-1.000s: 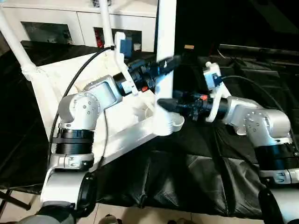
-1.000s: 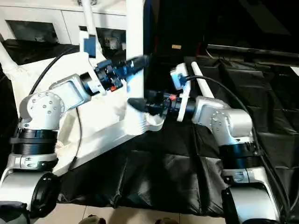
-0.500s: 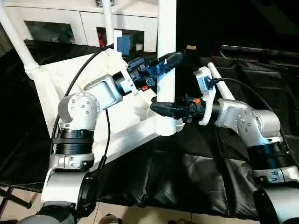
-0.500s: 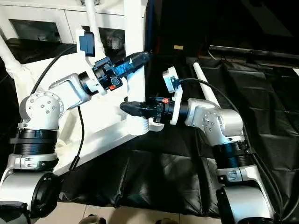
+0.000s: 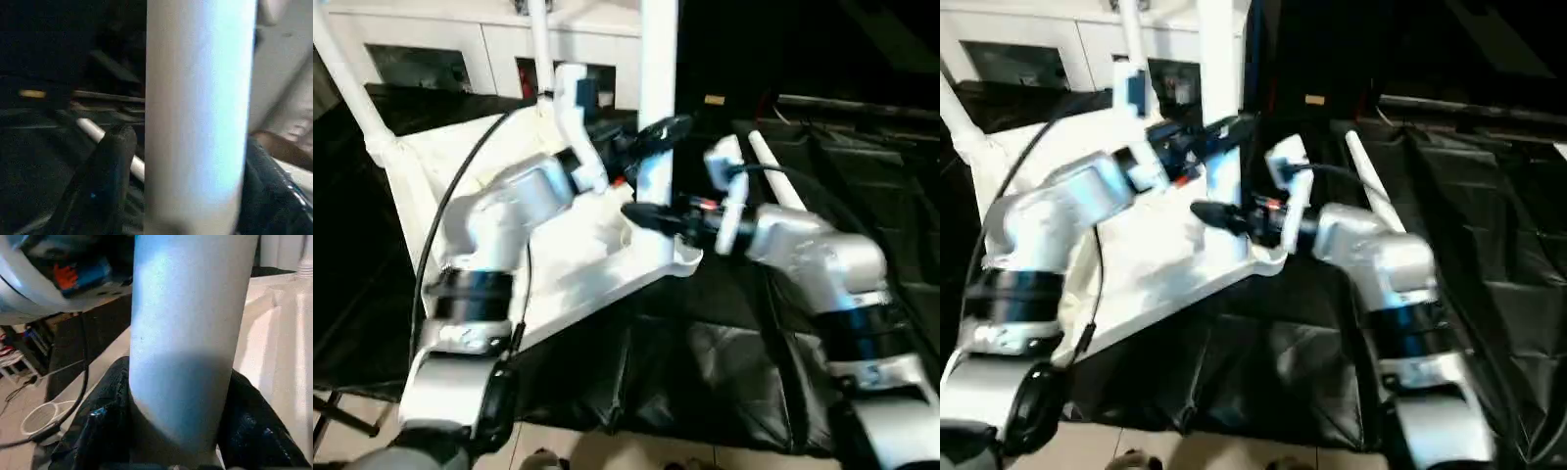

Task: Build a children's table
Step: Pick table leg

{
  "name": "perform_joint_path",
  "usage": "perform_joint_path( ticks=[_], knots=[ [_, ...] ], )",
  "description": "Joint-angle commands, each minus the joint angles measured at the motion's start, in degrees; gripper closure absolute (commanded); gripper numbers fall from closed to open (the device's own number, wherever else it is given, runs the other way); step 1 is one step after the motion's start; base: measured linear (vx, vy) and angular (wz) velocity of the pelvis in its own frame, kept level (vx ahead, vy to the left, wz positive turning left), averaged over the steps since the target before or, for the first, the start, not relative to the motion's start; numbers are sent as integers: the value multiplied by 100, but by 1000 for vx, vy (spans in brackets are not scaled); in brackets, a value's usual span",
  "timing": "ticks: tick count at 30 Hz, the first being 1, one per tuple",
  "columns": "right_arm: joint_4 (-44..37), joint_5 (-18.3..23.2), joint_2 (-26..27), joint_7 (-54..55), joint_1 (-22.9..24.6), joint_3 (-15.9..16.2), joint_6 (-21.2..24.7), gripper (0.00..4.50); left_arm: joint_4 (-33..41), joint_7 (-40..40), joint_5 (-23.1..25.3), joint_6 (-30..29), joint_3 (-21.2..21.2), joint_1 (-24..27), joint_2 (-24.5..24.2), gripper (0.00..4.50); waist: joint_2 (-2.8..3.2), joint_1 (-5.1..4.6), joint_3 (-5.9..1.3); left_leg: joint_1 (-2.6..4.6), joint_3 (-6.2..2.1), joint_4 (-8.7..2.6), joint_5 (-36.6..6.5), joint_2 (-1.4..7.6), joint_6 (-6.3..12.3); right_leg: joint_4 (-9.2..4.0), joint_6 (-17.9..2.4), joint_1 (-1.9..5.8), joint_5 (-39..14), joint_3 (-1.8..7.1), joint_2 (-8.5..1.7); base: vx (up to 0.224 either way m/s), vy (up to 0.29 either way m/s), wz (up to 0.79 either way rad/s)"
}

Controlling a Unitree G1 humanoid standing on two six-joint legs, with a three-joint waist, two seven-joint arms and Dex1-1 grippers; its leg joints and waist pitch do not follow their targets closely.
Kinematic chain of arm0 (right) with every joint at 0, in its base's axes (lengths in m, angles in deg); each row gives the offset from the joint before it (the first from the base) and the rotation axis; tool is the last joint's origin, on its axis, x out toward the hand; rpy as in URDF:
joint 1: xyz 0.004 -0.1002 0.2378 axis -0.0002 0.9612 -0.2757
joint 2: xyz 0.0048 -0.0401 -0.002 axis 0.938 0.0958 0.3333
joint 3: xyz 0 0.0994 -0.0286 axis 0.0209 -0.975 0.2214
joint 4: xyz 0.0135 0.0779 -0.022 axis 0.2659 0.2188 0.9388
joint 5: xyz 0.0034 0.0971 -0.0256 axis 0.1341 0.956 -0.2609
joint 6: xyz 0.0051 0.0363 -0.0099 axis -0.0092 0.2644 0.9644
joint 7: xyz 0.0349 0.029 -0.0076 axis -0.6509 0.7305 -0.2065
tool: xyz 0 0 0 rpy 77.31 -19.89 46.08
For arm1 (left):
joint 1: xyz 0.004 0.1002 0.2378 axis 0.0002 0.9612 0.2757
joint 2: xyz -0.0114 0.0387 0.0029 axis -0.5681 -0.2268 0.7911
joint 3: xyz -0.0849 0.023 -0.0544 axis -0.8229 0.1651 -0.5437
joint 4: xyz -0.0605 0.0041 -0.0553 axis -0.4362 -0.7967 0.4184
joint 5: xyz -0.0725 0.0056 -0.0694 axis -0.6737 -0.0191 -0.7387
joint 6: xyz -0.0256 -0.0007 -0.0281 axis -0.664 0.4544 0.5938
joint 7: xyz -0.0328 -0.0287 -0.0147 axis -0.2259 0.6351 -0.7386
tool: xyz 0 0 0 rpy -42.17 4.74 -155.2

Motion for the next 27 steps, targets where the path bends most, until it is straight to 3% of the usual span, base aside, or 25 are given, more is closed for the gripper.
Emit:
perform_joint_path(
  ticks=[1, 2, 11, 14, 21, 25, 27],
  knots=[
    [-355, -22, 20, 94, -28, 25, -150, 259, -146, -376, 137, 26, -149, -84, 42, 161, -22, 15, -517, 90, 36, -331, -854, 9, 0, -396, -1010, 374, -1100, 202, -253, 0, 0, 0],
    [-369, -51, 45, 142, -28, 43, -160, 259, -166, -503, 141, 34, -200, -104, 91, 187, -22, 10, -519, 86, 41, -324, -815, 6, 23, -387, -1038, 376, -1020, 205, -244, 0, 0, 0],
    [-371, -267, 171, 407, -45, 130, -308, 259, -88, -393, 45, 356, -310, -72, 186, 246, 1, 5, -516, 89, 38, -326, -850, 2, 67, -400, -1066, 368, -996, 201, -244, 0, 0, 0],
    [-291, -145, 164, 452, -92, 26, -160, 189, 20, -280, -34, 240, -275, -13, 131, 260, 1, 6, -518, 91, 37, -328, -859, 7, 67, -388, -1093, 372, -942, 204, -246, 0, 0, 0],
    [-141, -104, -45, 174, -197, -32, -100, 141, 25, -134, -118, 199, -274, -8, 74, 263, -13, 12, -514, 96, 39, -328, -910, 6, 75, -393, -1084, 374, -1021, 203, -245, 0, 0, 0],
    [148, 23, -463, -382, -341, -29, 133, 115, 37, 100, -218, 98, -245, -23, 14, 263, -22, 29, -514, 90, 47, -314, -858, 2, 115, -383, -1133, 385, -935, 207, -242, 0, 0, 0],
    [317, -112, -679, -611, -436, 103, 66, 114, 44, 168, -221, 46, -202, -38, -25, 263, -20, 24, -518, 82, 46, -309, -858, 0, 145, -384, -1137, 388, -919, 202, -246, 0, 0, 0]
  ],
)
